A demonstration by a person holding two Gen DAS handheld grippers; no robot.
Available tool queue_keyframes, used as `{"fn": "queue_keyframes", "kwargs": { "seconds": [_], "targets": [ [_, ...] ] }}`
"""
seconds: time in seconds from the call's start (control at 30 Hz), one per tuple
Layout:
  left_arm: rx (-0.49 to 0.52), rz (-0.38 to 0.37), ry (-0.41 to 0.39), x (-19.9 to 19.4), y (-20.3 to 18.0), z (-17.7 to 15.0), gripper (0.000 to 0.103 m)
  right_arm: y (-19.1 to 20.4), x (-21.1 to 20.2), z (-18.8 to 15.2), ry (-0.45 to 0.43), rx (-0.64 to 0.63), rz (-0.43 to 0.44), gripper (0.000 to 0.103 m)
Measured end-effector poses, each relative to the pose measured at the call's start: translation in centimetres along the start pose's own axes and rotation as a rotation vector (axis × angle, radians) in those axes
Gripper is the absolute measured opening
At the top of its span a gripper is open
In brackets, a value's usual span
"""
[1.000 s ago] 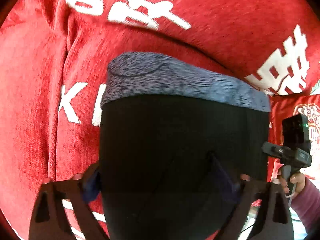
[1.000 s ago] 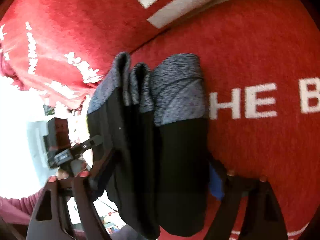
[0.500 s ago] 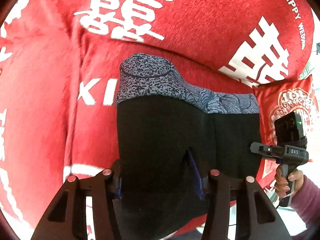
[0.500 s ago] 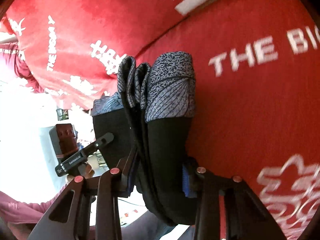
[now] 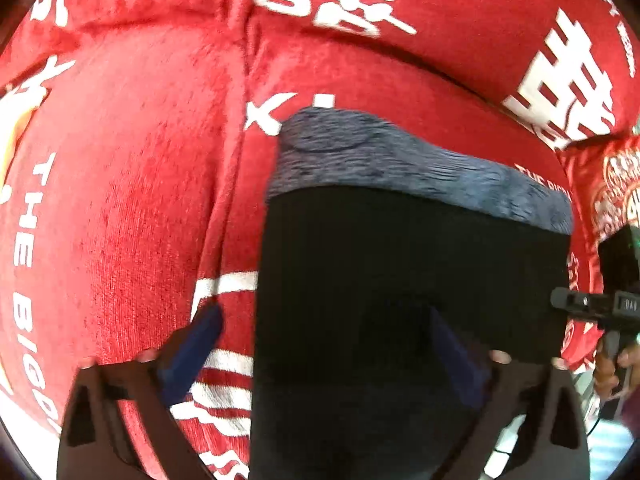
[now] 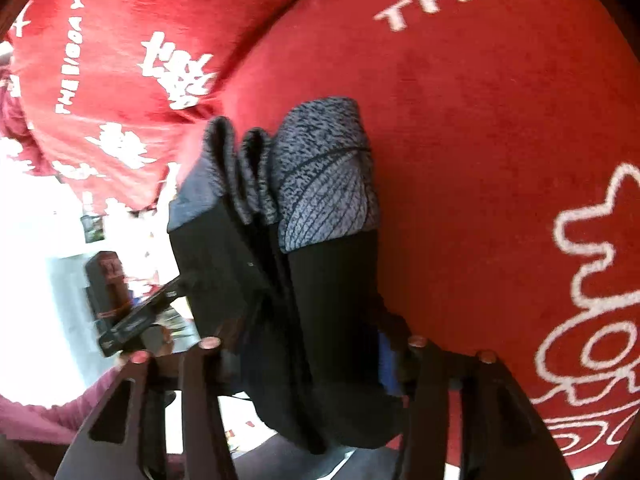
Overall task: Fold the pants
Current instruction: 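Set the folded trousers down and open the right tool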
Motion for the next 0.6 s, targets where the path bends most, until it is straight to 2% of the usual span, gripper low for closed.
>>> {"fn": "queue_keyframes", "kwargs": {
  "seconds": [0.1,0.23,0.33,0.5,0.6],
  "targets": [
    [-0.006,-0.016,-0.006,0.1,0.3,0.0,0.103,-0.1,0.0,0.0,-0.030,0.017,-0.032,0.067],
    [0.019,0.038,-0.004,-0.8,0.3,-0.5,0.103,0.0,-1.0,-0.9,-0.098,0.039,-0.152,0.080],
    [0.050,0.096,-0.003,-2.2,0.2,-1.0,0.103,-0.4,-1.8,-1.9,-0.134,0.067,-0.200,0.080],
    [0.071,0.118,-0.019,-4.8,0.2,-2.2,0.103,-0.5,-3.1,-4.1,-0.184,0.099,-0.253,0.080],
    [0.094,0.160,-0.013,-6.0,-0.3,-3.0,0.103,-0.3,-3.7,-5.5,-0.209,0.097,-0.306,0.080]
  ]
}}
Point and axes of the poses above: each gripper's, at about its wrist camera, not at the fingertips, and x roughly the way its jaws point, y to its left, z to its top, the point moved 8 cm from there along x, roughly the way its jaws point, and after that the axes turned 7 degrees about x, right-handed, at the moved point
